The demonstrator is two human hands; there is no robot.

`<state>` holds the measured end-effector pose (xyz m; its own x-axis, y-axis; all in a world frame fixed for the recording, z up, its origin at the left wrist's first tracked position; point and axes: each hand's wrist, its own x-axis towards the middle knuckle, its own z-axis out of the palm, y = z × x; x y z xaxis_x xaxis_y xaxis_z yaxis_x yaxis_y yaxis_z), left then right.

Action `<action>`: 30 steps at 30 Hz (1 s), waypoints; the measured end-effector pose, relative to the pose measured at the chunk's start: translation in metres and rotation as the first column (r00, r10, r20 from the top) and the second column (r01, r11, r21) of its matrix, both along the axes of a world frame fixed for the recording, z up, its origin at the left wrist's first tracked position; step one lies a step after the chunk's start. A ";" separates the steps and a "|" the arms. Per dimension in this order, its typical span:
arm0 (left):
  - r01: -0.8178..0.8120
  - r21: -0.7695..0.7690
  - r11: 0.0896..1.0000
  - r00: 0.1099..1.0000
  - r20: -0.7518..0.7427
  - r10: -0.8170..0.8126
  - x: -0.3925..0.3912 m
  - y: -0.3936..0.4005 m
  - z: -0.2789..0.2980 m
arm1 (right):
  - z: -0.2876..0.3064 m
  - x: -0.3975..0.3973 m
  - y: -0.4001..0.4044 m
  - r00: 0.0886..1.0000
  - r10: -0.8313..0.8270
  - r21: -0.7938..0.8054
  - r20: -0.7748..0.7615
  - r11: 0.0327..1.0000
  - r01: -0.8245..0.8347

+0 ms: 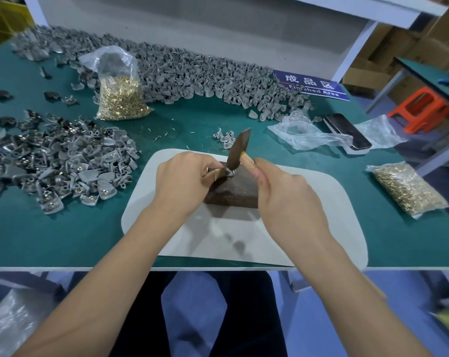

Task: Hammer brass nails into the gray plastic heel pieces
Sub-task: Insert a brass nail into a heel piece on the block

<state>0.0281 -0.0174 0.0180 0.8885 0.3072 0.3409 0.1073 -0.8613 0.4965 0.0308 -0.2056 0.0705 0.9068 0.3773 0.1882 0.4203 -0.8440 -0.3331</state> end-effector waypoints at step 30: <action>0.063 -0.205 0.977 0.997 -0.039 -0.072 -0.006 0.001 -0.002 | -0.036 0.045 -0.040 0.924 -0.382 -0.094 0.028 0.919 0.383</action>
<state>0.0218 -0.0169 0.0161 0.9229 0.3048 0.2354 0.0795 -0.7490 0.6578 0.0755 -0.2452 0.0343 0.9841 0.0184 0.1769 0.0614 -0.9686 -0.2409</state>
